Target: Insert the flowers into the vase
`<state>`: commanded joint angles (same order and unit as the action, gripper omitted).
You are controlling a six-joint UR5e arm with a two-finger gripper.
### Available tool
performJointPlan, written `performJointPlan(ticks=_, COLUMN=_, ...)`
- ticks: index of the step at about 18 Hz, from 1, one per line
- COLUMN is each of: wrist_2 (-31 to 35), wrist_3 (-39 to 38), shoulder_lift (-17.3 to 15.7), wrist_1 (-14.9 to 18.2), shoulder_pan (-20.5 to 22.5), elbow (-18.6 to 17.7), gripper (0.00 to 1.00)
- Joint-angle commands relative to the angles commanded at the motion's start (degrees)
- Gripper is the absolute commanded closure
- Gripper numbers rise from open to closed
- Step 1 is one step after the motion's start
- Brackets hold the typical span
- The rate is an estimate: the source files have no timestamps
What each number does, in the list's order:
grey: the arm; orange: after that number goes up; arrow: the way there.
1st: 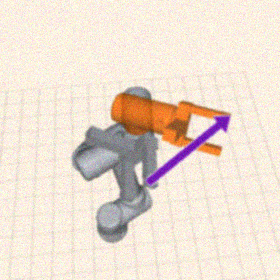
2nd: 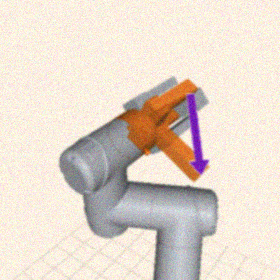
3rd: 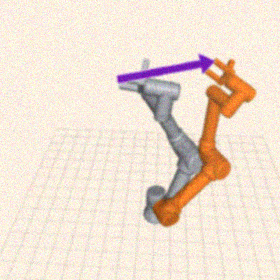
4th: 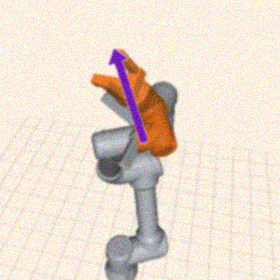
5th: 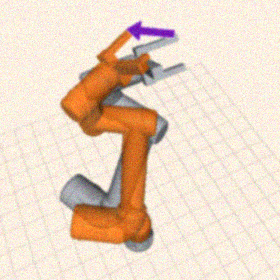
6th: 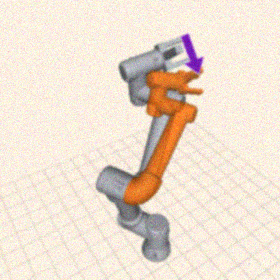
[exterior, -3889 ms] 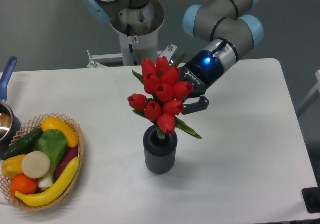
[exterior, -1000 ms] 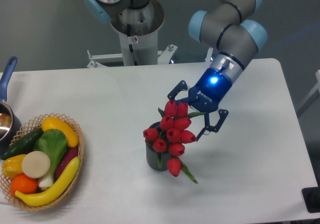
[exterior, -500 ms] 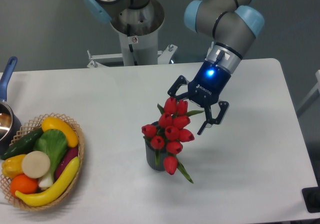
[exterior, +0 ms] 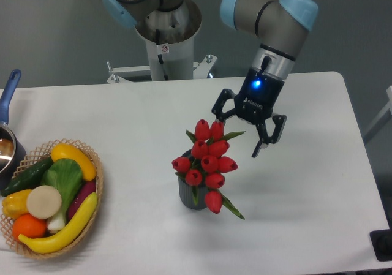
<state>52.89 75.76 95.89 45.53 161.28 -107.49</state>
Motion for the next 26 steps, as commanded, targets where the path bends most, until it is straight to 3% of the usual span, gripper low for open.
performJointPlan(ticks=4, wrist_2=6.2, wrist_3=2.2, shoulder_lift=-2.5, wrist_1=0.3, shoulder_pan=1.1, elbow=2.2, gripper=0.00)
performJointPlan(ticks=5, wrist_2=12.7, wrist_3=8.6, shoulder_lift=-3.2, wrist_1=1.3, shoulder_pan=1.5, elbow=2.9, gripper=0.00)
performJointPlan(ticks=7, wrist_2=19.6, wrist_3=15.5, shoulder_lift=-4.0, wrist_1=3.9, shoulder_pan=1.8, elbow=2.9, gripper=0.00)
performJointPlan(ticks=12, wrist_2=25.9, wrist_3=25.6, shoulder_lift=-7.3, wrist_1=12.5, shoulder_pan=3.0, elbow=5.0, gripper=0.00)
performJointPlan(ticks=16, wrist_2=27.0, wrist_3=35.8, shoulder_lift=-8.4, wrist_1=22.8, shoulder_pan=7.9, elbow=9.3, gripper=0.00)
performJointPlan(ticks=19, wrist_2=27.0, wrist_3=39.1, shoulder_lift=-8.4, wrist_1=28.1, shoulder_pan=10.1, elbow=12.1, gripper=0.00)
performJointPlan(ticks=22, wrist_2=27.0, wrist_3=41.6, shoulder_lift=-8.4, wrist_1=30.9, shoulder_pan=11.6, elbow=13.3, gripper=0.00)
performJointPlan(ticks=26, wrist_2=26.8, wrist_3=41.9, shoulder_lift=-8.4, wrist_1=31.4, shoulder_pan=11.6, elbow=13.3, gripper=0.00)
